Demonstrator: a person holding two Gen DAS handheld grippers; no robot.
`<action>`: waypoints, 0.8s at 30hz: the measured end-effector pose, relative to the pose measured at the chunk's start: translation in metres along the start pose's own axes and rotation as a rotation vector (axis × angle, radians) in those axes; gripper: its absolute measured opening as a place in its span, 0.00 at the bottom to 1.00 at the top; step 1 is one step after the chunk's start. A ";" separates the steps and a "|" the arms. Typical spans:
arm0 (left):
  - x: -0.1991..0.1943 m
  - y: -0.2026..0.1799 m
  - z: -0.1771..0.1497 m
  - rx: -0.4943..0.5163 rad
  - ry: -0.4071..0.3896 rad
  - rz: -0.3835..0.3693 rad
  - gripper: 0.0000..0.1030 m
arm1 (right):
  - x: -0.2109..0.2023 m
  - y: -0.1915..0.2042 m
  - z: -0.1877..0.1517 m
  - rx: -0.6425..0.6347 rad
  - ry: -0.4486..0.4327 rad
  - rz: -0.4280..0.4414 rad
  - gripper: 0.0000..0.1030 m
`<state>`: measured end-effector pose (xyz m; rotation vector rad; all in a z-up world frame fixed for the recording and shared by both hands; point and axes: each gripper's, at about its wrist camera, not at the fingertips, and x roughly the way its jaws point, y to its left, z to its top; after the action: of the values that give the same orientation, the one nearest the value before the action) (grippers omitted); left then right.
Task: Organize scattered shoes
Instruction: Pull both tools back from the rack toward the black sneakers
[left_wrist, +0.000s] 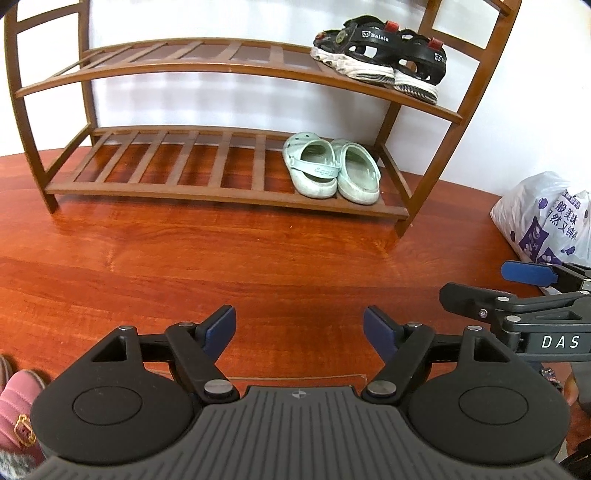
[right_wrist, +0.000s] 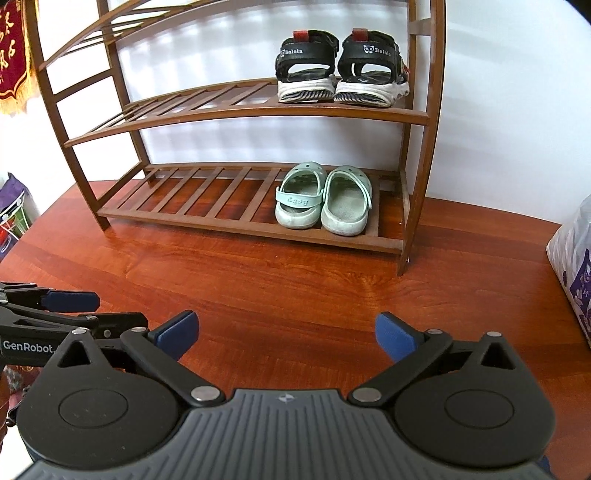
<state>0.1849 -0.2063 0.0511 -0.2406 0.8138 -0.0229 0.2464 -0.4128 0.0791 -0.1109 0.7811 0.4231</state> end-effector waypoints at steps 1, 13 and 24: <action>-0.003 0.000 -0.002 0.003 -0.003 0.005 0.76 | -0.002 0.001 -0.001 -0.003 -0.001 0.000 0.99; -0.033 0.018 -0.038 0.012 -0.008 0.060 0.76 | -0.007 0.021 -0.018 -0.062 0.023 0.064 0.99; -0.061 0.061 -0.064 -0.026 -0.005 0.097 0.76 | -0.005 0.057 -0.025 -0.121 0.029 0.125 0.99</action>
<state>0.0923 -0.1536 0.0390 -0.2256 0.8203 0.0796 0.2031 -0.3689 0.0684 -0.1823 0.7929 0.5886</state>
